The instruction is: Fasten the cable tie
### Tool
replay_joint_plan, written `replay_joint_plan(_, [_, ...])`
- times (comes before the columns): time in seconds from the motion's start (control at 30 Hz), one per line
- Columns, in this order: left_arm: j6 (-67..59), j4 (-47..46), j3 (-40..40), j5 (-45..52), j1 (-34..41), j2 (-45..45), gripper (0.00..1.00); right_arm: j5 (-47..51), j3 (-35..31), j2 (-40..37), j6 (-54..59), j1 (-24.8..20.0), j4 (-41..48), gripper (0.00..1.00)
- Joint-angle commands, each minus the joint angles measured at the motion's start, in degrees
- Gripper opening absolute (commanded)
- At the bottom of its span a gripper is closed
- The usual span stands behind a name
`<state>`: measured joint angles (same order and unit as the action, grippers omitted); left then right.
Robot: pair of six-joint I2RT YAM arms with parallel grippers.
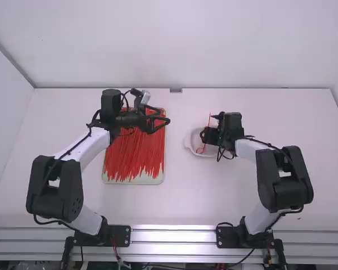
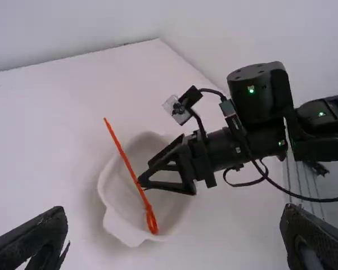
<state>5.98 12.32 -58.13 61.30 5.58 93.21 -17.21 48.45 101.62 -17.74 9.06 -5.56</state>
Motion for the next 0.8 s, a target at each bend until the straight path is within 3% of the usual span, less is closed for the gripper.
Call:
replay_joint_plan(0.0, [3.76,-0.66,-0.85,1.22,-2.56,-0.44,0.99,0.09,4.04,0.26,0.24,-0.42,2.21,0.77])
replay_joint_plan(0.03, [3.82,-1.77,-0.85,0.66,-3.32,-1.11,0.99,-0.72,5.6,0.26,1.46,-0.35,4.83,0.98])
replay_joint_plan(0.2, [0.85,-7.67,-0.85,-2.12,-5.51,-7.19,0.99,-3.76,12.81,-0.17,5.03,-0.35,17.33,0.98])
replay_joint_plan(0.33, [-1.49,-14.08,-0.85,-9.75,-5.44,-14.29,0.99,-3.72,16.52,-2.05,6.01,0.48,24.81,0.98])
replay_joint_plan(0.77, [-2.05,-30.45,-0.85,-25.42,-5.27,-28.94,0.99,7.39,16.41,-20.28,4.26,5.66,35.34,0.98])
